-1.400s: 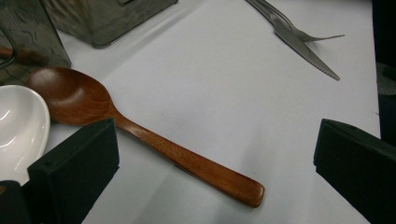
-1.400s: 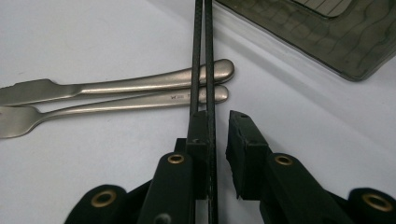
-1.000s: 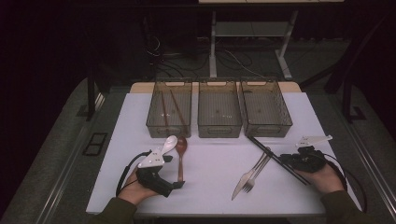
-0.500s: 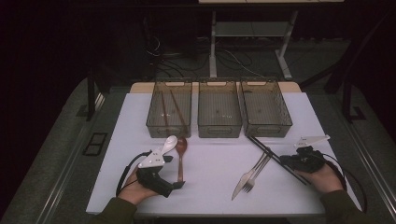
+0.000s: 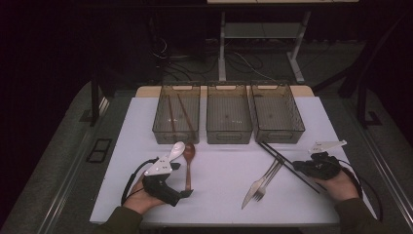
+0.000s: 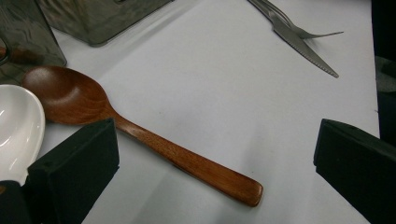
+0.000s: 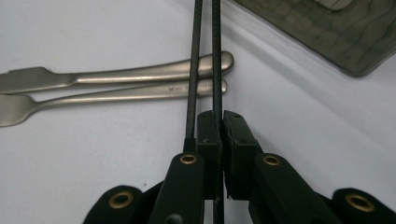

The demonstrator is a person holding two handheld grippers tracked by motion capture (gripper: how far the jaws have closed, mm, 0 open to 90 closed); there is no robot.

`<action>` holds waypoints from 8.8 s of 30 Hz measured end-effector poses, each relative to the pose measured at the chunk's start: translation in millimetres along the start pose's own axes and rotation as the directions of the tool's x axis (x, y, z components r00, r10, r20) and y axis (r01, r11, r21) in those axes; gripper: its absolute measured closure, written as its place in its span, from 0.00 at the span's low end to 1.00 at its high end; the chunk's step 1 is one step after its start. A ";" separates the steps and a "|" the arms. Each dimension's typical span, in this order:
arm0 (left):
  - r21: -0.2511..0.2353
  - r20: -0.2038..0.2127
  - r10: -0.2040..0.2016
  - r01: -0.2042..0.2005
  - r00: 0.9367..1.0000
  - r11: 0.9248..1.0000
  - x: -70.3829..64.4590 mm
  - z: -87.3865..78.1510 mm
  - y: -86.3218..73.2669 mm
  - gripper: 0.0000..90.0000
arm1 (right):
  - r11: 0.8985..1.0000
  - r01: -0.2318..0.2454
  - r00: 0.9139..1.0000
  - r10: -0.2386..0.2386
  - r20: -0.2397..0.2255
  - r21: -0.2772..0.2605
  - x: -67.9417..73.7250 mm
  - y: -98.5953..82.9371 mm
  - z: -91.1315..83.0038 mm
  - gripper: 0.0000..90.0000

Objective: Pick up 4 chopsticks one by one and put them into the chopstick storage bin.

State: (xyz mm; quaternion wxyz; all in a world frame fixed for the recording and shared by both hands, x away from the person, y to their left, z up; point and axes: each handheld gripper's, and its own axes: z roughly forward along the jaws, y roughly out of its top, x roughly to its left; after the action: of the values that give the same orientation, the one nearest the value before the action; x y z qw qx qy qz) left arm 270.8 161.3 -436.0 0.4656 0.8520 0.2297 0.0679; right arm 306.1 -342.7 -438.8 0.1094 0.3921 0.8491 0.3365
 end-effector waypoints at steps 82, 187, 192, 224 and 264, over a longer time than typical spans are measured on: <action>-0.008 0.006 -0.010 0.010 1.000 1.000 0.0 1.0 -0.3 0.00 | 0.974 0.033 0.991 -0.061 -0.121 -0.222 47.3 99.5 8.5 0.96; -0.040 0.032 -0.008 0.010 0.999 0.999 -1.5 1.0 3.3 0.00 | 0.999 0.011 1.000 -0.011 -0.006 0.032 151.0 327.5 213.6 0.72; -0.045 0.033 -0.010 0.011 0.999 0.999 -1.8 1.3 3.6 0.00 | 1.000 0.009 0.999 -0.009 -0.033 0.004 148.5 327.6 202.6 0.58; -0.029 0.023 -0.009 0.009 1.000 1.000 -1.3 1.5 2.5 0.00 | 0.988 0.030 0.989 -0.050 -0.137 -0.149 101.9 240.5 103.7 0.38; -0.021 0.005 -0.010 0.010 1.000 1.000 0.2 -0.2 1.1 0.00 | 0.976 -0.037 0.995 0.016 -0.097 -0.215 29.5 84.7 9.6 0.36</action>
State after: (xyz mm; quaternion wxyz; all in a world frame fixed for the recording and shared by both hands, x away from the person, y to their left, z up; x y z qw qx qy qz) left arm 271.3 161.0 -435.0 0.4754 0.8461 0.2319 0.0658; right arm 340.8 -276.7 -387.9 0.1068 0.3728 0.8062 0.4467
